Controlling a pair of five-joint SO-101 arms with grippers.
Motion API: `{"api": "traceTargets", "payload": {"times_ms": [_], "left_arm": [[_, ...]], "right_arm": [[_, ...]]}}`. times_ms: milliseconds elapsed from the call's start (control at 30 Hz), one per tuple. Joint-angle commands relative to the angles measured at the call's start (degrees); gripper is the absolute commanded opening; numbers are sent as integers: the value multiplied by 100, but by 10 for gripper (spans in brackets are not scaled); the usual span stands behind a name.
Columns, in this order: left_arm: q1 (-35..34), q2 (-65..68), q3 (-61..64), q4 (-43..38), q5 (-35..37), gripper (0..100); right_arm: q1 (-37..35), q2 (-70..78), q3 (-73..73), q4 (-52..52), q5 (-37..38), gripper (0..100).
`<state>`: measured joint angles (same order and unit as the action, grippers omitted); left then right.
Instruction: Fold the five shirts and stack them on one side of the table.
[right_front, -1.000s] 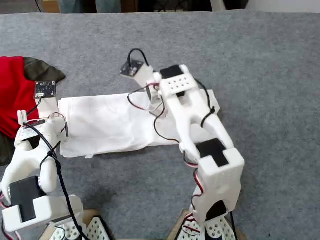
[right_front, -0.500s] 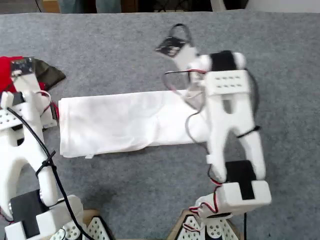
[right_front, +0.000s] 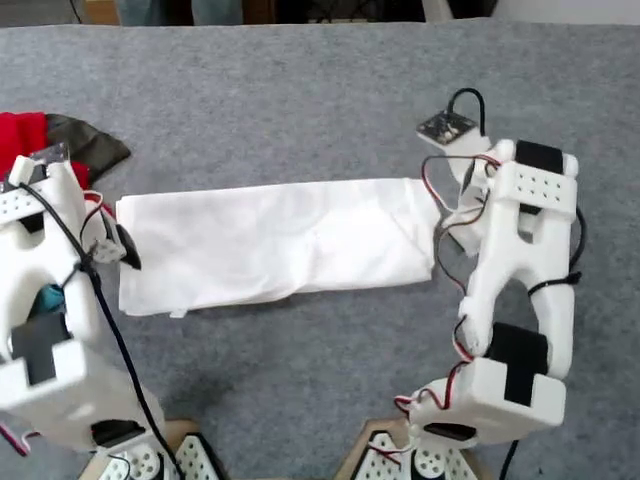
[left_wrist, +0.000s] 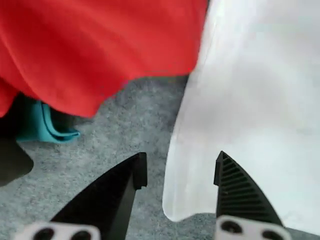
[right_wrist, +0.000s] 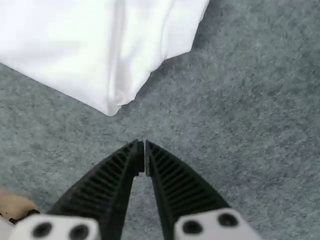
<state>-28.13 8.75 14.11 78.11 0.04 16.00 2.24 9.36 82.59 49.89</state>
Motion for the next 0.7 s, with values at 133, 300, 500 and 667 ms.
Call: {"api": "traceTargets", "payload": {"times_ms": [133,300,500,667], "left_arm": [[-66,1371,-901,-141,-123,234],[-57,2031,-1666,299,176,168],[251,2743,-2396,897,149,48],[251,2971,-2941,1055,185,28]], "right_arm": [[70,-295,-4,-88,35,15],[62,-295,-13,-88,35,15],[-105,-365,-259,-70,-79,15],[-457,-743,-637,-114,-422,15]]}}
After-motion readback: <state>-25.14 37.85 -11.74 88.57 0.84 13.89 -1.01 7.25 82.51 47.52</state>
